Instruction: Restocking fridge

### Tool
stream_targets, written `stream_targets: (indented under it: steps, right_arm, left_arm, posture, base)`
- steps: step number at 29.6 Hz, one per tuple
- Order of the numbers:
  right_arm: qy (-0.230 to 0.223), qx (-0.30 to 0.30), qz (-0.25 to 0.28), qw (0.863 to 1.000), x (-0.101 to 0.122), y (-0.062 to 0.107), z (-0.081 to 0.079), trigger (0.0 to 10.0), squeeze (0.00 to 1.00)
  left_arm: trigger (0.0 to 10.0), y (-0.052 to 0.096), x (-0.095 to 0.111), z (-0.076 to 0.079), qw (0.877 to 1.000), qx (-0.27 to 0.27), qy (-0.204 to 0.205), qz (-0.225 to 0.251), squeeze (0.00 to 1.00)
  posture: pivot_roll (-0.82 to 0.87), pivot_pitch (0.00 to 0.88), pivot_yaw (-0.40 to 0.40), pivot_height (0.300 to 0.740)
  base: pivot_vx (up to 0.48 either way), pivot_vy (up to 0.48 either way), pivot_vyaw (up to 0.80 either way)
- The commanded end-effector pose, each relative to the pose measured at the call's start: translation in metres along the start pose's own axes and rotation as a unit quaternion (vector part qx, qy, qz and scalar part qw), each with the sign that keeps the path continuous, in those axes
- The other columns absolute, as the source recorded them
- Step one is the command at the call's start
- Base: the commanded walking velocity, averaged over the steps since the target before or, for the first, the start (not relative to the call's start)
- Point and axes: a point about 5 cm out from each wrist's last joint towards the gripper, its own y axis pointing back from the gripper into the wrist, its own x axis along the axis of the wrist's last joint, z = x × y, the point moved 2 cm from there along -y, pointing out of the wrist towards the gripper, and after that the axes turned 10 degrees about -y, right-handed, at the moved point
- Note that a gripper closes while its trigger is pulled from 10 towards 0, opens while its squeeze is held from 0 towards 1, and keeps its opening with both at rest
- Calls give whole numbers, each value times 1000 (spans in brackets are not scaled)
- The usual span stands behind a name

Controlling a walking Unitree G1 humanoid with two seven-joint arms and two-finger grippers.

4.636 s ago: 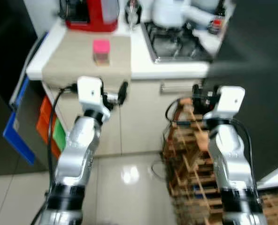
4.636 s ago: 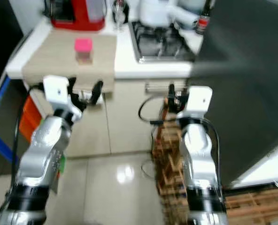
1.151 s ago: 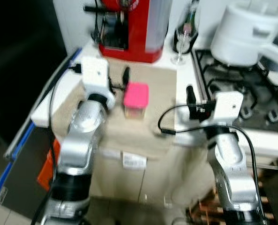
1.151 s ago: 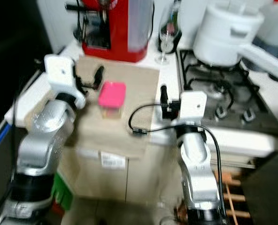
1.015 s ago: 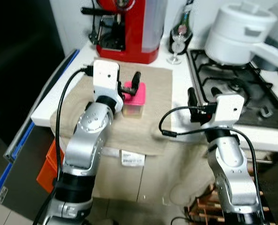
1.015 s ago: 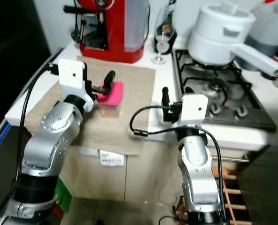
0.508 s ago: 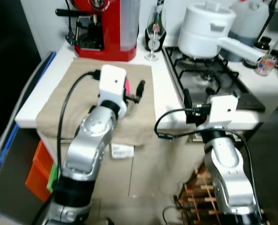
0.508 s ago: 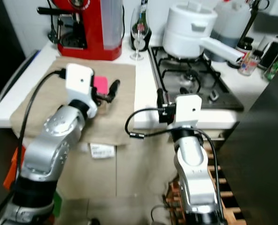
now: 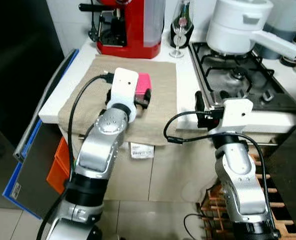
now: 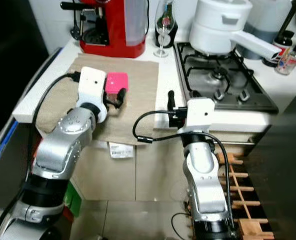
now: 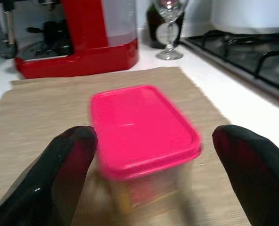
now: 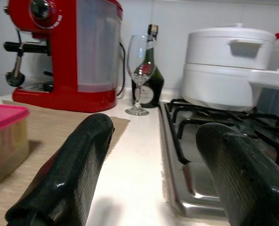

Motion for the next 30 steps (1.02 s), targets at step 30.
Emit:
stream_targets:
  steps: [30]
  right_arm:
    - [6, -2, -13, 1000, -2, 14, -1, 10000, 0]
  left_arm:
    - [10000, -22, -14, 10, 999, 20, 33, -35, 0]
  posture:
    - [-125, 36, 19, 740]
  base:
    - [0, 0, 0]
